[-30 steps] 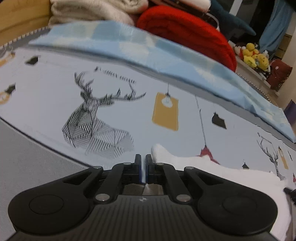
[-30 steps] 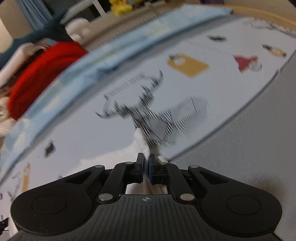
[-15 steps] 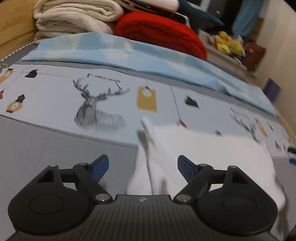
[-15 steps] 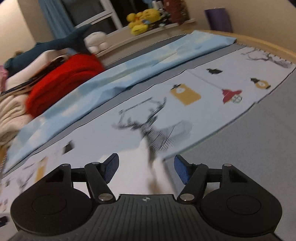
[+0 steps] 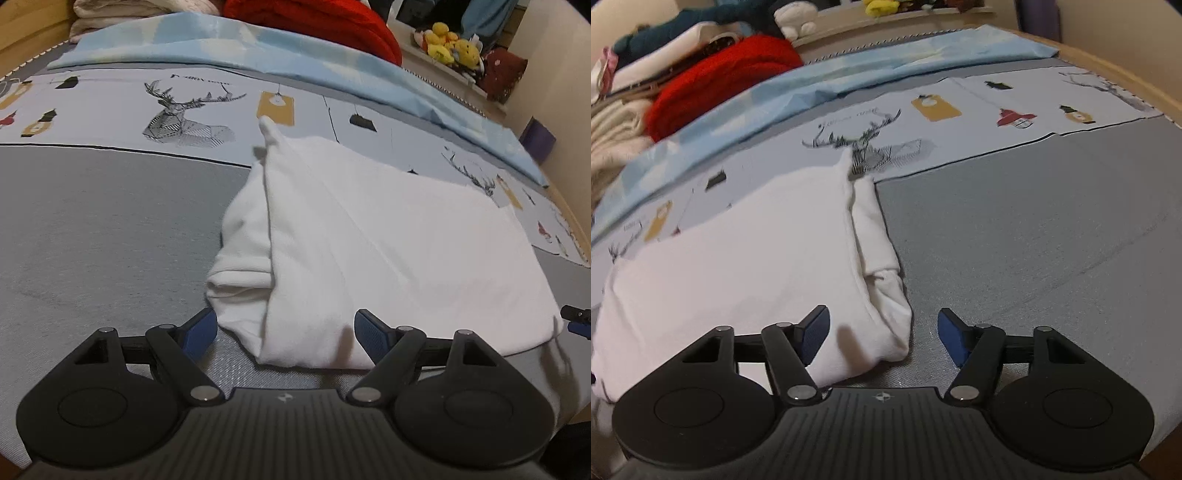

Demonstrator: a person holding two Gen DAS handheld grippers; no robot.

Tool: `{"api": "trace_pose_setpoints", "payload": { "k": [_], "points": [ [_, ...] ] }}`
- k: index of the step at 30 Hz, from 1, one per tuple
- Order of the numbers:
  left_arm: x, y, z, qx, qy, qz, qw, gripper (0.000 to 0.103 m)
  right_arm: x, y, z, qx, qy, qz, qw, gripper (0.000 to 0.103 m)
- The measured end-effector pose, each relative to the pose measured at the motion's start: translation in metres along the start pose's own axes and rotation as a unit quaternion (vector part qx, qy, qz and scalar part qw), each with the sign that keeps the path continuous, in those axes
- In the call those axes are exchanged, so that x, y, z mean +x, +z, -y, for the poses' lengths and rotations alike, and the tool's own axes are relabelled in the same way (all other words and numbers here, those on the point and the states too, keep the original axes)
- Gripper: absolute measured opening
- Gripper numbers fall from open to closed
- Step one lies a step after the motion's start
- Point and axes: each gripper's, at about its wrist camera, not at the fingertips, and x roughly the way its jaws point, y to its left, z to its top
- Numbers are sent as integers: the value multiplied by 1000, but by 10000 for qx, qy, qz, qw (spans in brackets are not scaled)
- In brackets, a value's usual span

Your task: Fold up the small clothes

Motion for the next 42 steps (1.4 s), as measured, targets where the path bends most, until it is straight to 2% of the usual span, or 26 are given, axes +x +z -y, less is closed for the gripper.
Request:
{"api": "trace_pose_setpoints", "payload": {
  "k": [1,2,3,5,6,7,9,10,12,15,16,19,20,21,22,24,26,28,31,38,42],
  "points": [
    [2,0,2,6,-23,-2,10000,84,3,0,0,-15,38,-16,10000,65],
    [4,0,3,29,-67,-17,10000,76,5,0,-1,-14,95,-19,10000,65],
    [7,0,5,82,-153,-77,9998,52,8,-1,-3,-39,160,-46,9999,65],
    [12,1,6,110,-233,-213,9994,22,14,-1,-6,-131,178,-51,9997,60],
    [13,1,4,65,-214,-248,9994,14,16,-2,-7,-206,160,-103,9996,25],
    [13,1,1,4,-208,-265,9994,8,18,-2,-8,-286,95,-185,9994,5],
    [10,2,-7,-75,-179,-257,9995,6,10,-3,-5,-175,38,-34,9998,5],
    [9,2,-12,-96,-181,-276,9994,6,5,-3,-2,-59,142,51,9999,5],
    [15,1,-22,-184,-166,-436,9987,6,2,-4,5,61,48,91,9999,5],
    [18,0,-27,-207,-165,-493,9984,7,22,-8,10,98,-148,-466,9988,5],
    [17,0,-26,-185,-158,-491,9985,7,24,-9,8,3,-191,-504,9985,5],
    [12,0,-27,-255,-69,-492,9984,23,23,-9,4,-61,-247,-467,9986,9],
    [8,0,-28,-264,39,-467,9986,41,22,-8,7,81,-247,-470,9986,14],
    [4,0,-29,-245,203,-407,9987,55,19,-6,13,313,-268,-426,9982,34],
    [-1,1,-32,-231,371,-316,9985,60,15,-5,20,551,-307,-344,9974,54],
    [-7,5,-41,-377,582,-141,9975,74,7,-2,33,1000,-329,-79,9944,61],
    [-10,10,-53,-706,652,-26,9954,85,5,1,46,1441,-126,1,9895,66],
    [-10,15,-63,-1065,704,36,9918,86,12,0,58,2008,210,-108,9793,75],
    [-8,23,-70,-1378,790,36,9873,86,25,-4,61,2517,663,-450,9645,80],
    [-4,26,-74,-1442,1203,-80,9822,87,29,-7,36,2056,399,-388,9770,86],
    [-3,23,-82,-1666,1153,-175,9791,87,28,-12,27,1819,466,-441,9812,88]
  ]
}}
